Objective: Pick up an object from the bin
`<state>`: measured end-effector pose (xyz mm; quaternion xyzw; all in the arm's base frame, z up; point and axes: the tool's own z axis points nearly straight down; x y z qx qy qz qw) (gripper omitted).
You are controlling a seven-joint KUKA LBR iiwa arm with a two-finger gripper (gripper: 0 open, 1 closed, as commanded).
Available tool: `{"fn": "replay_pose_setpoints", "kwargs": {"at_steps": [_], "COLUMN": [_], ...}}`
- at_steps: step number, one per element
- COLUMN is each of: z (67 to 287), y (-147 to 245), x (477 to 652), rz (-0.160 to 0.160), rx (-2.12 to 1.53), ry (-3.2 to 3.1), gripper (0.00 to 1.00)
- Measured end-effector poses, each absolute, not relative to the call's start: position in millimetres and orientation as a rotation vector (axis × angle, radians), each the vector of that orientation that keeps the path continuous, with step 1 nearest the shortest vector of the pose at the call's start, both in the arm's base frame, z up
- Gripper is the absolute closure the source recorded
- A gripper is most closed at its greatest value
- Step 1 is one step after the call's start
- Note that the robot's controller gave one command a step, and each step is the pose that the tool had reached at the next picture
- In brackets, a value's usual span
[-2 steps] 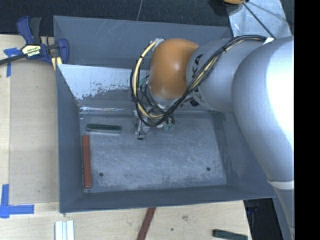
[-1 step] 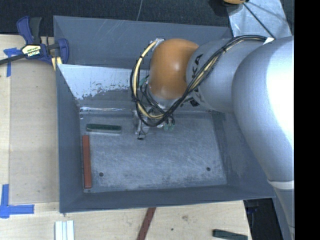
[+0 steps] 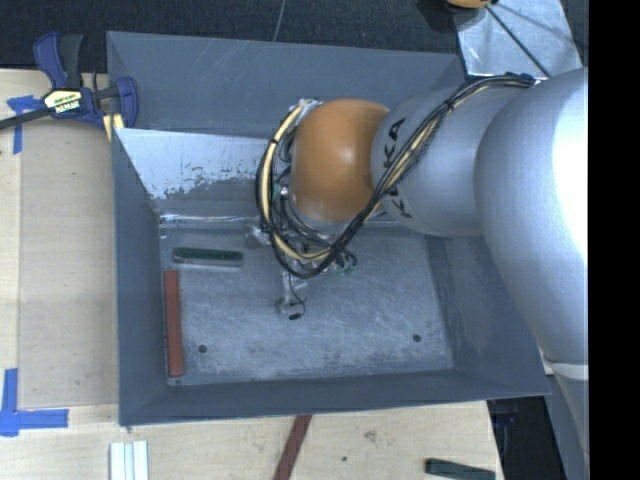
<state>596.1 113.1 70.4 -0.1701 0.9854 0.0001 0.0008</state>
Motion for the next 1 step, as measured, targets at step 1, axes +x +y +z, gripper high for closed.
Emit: {"fn": "replay_pose_setpoints", "kwargs": {"at_steps": [1], "z": [70.4], "y": [112.9], "x": [596.3], "rz": [0.001], "rx": [-0.531], "ry": [3.094], "gripper": [0.00]}}
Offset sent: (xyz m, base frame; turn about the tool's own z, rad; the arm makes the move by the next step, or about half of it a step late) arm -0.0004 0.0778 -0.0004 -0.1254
